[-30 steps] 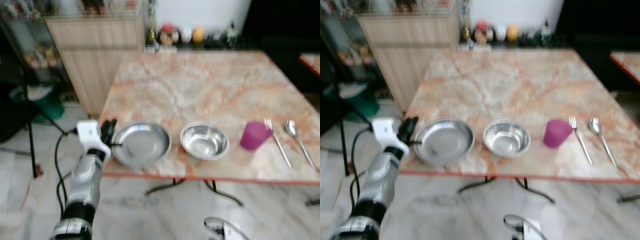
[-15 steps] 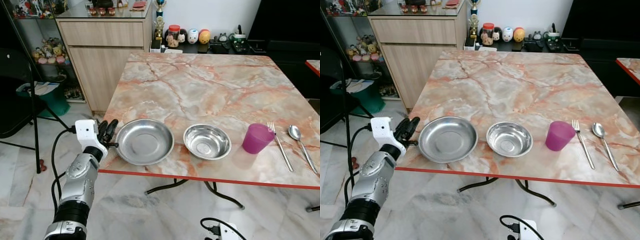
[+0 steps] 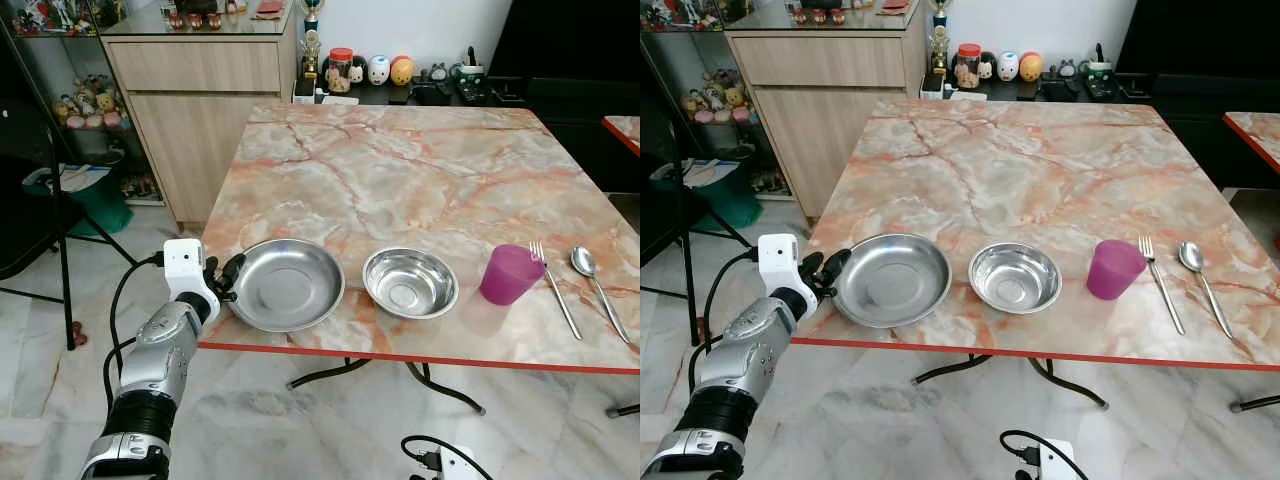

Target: Setting the table

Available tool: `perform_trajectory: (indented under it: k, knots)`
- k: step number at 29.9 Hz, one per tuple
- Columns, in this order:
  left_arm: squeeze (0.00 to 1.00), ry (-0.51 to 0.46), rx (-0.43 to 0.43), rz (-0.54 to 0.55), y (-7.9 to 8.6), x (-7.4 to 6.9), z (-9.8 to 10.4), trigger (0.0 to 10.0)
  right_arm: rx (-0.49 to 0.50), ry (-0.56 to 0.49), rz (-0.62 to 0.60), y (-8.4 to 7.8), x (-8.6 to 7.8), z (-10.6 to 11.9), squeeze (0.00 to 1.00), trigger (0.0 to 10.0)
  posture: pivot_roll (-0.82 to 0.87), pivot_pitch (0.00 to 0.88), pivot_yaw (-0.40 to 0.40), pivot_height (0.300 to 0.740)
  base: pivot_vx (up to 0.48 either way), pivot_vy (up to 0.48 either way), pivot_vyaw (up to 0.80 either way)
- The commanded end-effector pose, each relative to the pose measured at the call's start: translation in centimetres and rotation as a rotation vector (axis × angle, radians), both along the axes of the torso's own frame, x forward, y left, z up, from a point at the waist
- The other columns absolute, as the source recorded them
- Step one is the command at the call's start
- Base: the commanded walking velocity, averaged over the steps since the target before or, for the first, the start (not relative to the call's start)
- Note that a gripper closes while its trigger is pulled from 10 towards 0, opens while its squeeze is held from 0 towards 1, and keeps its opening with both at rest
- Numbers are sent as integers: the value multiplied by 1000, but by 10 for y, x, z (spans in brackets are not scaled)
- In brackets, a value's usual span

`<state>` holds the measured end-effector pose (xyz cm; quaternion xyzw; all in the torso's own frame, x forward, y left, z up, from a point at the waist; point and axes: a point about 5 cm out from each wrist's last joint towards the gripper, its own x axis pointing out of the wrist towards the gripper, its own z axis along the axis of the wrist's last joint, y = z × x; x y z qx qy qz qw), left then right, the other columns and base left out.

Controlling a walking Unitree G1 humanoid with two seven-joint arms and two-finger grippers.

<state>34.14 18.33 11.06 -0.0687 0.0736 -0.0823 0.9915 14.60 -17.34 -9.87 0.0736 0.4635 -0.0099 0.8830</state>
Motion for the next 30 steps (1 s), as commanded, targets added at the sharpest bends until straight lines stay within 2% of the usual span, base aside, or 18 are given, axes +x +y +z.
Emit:
perform_trajectory:
  k: [1,8,12,28,29,30]
  knots:
    - [0,6,22,-7,-1,-1,1,10000,1,0,-12,0,1,0,0,10000,101,0,-26,740,0,0,0]
    - [0,64,48,7,2,-4,-10,10000,2,-1,-13,0,1,0,0,10000,99,0,-25,740,0,0,0]
    - [0,90,51,-20,-1,-6,-13,10000,3,-2,-14,-1,1,0,0,10000,100,0,-26,740,0,0,0]
    - [0,145,87,-42,-8,-9,-22,10000,2,-2,-13,-1,1,0,0,10000,98,0,-24,740,0,0,0]
    - [0,146,90,-39,-8,-9,-22,3765,2,-2,-13,-1,0,0,0,10000,98,0,-23,740,0,0,0]
    - [0,147,95,-42,-9,-9,-22,1294,2,-2,-13,-1,0,0,0,10000,97,0,-23,740,0,0,0]
